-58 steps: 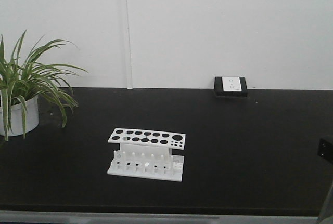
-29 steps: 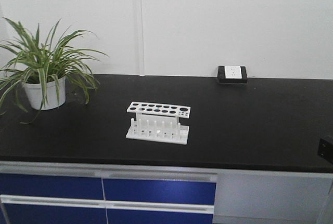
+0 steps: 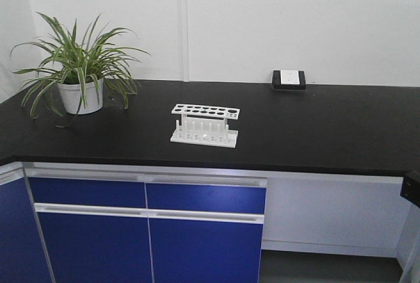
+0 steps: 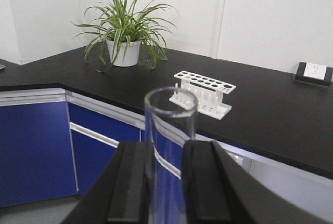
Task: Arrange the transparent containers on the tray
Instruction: 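Drive the base to the counter with the yellow tray, holding both tubes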
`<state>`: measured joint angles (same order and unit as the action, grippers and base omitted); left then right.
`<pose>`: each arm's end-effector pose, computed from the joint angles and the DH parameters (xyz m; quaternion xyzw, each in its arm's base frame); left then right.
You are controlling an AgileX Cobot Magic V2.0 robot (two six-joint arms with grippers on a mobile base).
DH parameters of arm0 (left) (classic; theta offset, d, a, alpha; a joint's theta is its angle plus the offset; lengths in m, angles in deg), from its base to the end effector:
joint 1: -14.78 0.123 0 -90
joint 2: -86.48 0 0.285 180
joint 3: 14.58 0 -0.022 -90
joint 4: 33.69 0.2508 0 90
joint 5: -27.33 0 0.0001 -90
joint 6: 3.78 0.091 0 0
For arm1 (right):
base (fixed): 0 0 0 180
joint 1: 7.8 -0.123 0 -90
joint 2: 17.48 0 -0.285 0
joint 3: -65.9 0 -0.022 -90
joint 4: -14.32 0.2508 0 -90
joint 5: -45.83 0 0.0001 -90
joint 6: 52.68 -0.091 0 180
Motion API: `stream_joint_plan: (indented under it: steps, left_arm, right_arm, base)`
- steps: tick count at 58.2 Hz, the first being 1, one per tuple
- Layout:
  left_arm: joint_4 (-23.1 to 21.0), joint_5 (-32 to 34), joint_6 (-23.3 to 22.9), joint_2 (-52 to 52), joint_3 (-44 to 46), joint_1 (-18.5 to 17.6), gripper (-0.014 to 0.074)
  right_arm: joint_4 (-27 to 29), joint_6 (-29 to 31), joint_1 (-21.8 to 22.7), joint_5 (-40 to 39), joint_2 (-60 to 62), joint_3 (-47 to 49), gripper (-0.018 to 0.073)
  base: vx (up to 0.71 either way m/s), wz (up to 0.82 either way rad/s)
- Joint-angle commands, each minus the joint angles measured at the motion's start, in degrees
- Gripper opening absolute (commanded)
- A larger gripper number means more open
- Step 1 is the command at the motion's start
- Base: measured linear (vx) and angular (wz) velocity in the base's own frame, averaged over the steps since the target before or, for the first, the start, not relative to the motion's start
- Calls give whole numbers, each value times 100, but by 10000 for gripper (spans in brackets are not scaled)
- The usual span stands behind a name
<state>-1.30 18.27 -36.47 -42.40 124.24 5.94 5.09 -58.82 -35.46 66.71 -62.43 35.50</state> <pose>0.1611 -0.0172 0.3410 0.0277 0.7652 -0.0208 0.6429 0.1138 0.0537 0.3995 -0.1747 0.7222 0.1250 0.6575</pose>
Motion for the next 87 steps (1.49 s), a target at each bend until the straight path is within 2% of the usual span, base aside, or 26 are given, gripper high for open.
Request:
stream_joint_plan:
  steps: [1, 41, 87]
  left_arm:
    - [4, 383, -35, -21, 205, -32, 111]
    - [9, 383, -35, -21, 205, -32, 111]
    - [8, 383, -35, -21, 205, -32, 111]
  right_arm:
    - [-48, 32, 36, -488, -16, 155, 75]
    - [-48, 32, 36, -488, -16, 155, 75]
    - [-48, 32, 36, -482, -16, 155, 75]
  base:
    - [-35, 1]
    - [-30, 9]
    - [-14, 57]
